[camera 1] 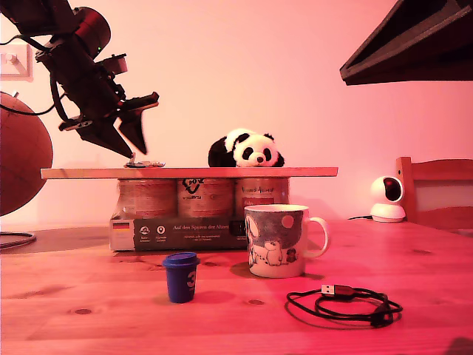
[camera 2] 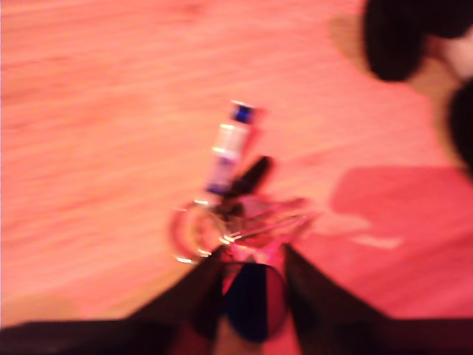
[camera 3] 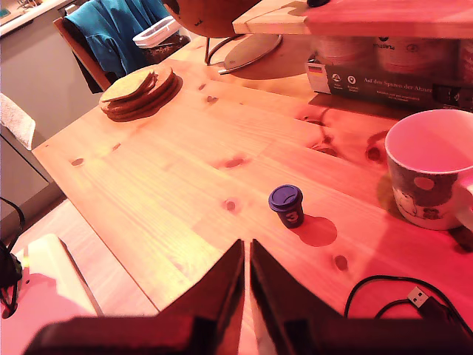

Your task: Pick up the keys and place them on the shelf behind you

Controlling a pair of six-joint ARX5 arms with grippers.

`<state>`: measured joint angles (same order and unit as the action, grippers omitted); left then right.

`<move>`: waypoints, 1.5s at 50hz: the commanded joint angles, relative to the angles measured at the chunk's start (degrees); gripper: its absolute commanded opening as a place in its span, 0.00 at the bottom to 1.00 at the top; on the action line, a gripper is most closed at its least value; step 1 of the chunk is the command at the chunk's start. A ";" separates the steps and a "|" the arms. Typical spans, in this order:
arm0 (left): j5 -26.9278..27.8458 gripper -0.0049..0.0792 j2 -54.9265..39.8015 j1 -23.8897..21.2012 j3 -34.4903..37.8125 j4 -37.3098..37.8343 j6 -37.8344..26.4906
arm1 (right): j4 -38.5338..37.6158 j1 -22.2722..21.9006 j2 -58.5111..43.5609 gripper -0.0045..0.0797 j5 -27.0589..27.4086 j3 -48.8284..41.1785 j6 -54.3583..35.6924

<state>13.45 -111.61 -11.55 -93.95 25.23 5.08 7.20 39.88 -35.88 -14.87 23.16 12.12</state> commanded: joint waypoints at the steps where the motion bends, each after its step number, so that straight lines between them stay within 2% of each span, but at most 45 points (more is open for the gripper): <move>1: 1.20 0.47 -0.22 -0.35 -1.07 1.51 0.04 | -0.48 0.35 -0.24 0.04 -0.17 0.22 -0.11; 8: 1.53 0.35 2.23 -0.52 -2.08 4.98 0.55 | -0.48 0.35 -0.24 0.04 -0.17 0.22 -0.11; 15: 1.53 0.23 5.60 -0.52 -2.08 5.25 0.48 | -0.48 0.35 -0.22 0.04 -0.17 0.22 -0.13; 21: 1.53 0.16 8.63 -0.50 -2.08 5.64 0.48 | -0.46 0.35 -0.24 0.04 -0.17 0.22 -0.11; 29: 1.27 0.03 11.93 -0.52 -2.08 11.13 0.44 | -0.46 0.35 -0.24 0.04 -0.07 0.22 -0.13; 35: 0.17 0.03 13.79 -1.01 -2.08 16.90 0.48 | -0.70 0.35 -0.24 0.04 0.48 0.22 -0.17; 41: -3.80 0.03 15.45 -2.23 -2.08 21.57 -1.05 | -0.70 0.26 -0.24 0.04 1.05 0.22 -0.20; 50: -9.09 0.03 18.88 -6.03 -2.03 22.45 -1.11 | -0.70 0.24 -0.22 0.04 4.15 0.22 -2.03; 62: -13.42 0.03 24.79 -11.47 0.00 20.06 -2.14 | -1.53 0.22 -0.22 0.04 7.74 0.22 -3.26; 69: -13.94 0.03 30.32 -12.63 6.10 15.23 -2.12 | -4.33 0.17 -0.15 0.04 9.60 0.22 -4.66; 75: -13.92 0.03 35.71 -12.63 14.03 10.21 -1.90 | -7.50 0.11 -0.15 0.04 11.34 0.22 -4.68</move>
<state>-0.21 -76.51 -24.32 -84.31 37.17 3.22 1.10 39.86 -35.88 -4.16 23.16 7.55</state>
